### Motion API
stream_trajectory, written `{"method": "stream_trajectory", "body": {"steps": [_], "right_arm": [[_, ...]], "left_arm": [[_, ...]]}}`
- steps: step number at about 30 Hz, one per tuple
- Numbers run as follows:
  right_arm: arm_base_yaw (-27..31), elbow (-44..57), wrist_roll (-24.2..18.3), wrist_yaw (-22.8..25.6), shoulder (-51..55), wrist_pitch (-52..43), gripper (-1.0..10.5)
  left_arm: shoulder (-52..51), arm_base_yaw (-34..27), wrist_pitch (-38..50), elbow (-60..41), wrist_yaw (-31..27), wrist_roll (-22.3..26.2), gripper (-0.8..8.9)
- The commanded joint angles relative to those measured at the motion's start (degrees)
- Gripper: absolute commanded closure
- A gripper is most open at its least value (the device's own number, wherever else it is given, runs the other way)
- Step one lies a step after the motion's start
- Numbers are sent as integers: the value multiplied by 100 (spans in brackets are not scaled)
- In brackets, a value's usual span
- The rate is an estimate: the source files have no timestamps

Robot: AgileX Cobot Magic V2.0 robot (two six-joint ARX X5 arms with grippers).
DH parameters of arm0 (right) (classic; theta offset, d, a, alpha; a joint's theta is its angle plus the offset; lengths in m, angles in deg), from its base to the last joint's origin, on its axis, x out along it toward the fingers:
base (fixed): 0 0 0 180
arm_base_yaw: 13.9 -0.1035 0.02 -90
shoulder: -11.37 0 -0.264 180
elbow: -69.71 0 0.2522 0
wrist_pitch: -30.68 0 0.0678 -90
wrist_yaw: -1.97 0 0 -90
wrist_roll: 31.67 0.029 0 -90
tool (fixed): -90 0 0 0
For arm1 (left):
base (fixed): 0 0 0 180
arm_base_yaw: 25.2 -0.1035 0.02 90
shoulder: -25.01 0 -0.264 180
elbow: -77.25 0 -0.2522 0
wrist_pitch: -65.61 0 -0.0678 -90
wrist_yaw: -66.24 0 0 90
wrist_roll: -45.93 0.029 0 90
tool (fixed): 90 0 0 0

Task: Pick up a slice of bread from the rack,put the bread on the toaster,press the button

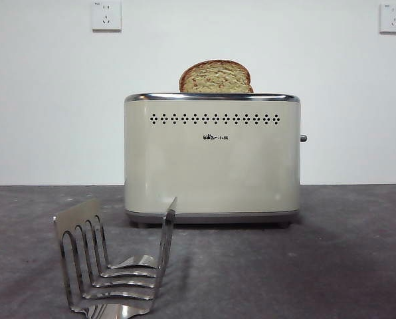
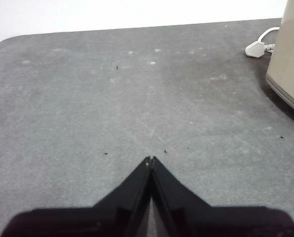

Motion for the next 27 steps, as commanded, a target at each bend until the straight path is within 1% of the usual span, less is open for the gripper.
{"method": "stream_trajectory", "body": {"steps": [1,2,5,10,13,17,22,27], "right_arm": [[-68,1012,39,-315,870,68,946],[-66,1189,39,-428,1128,149,946],[-63,1447,4,-452,1506,374,946],[-59,1443,-343,-356,1687,1237,946],[-59,1440,-446,-367,1784,1635,946],[-59,1440,-474,-439,1985,1615,946],[-59,1440,-433,-555,1980,1613,946],[-59,1440,-435,-531,1980,1613,946]], "left_arm": [[4,-17,39,-59,2,59,815],[4,-17,42,-59,0,59,815],[4,-17,39,-59,0,59,815],[4,-17,39,-59,2,59,815],[4,-17,39,-59,2,59,815],[4,-17,39,-59,2,59,815],[4,-17,39,-59,2,59,815],[17,-17,39,-59,2,59,815]]}}
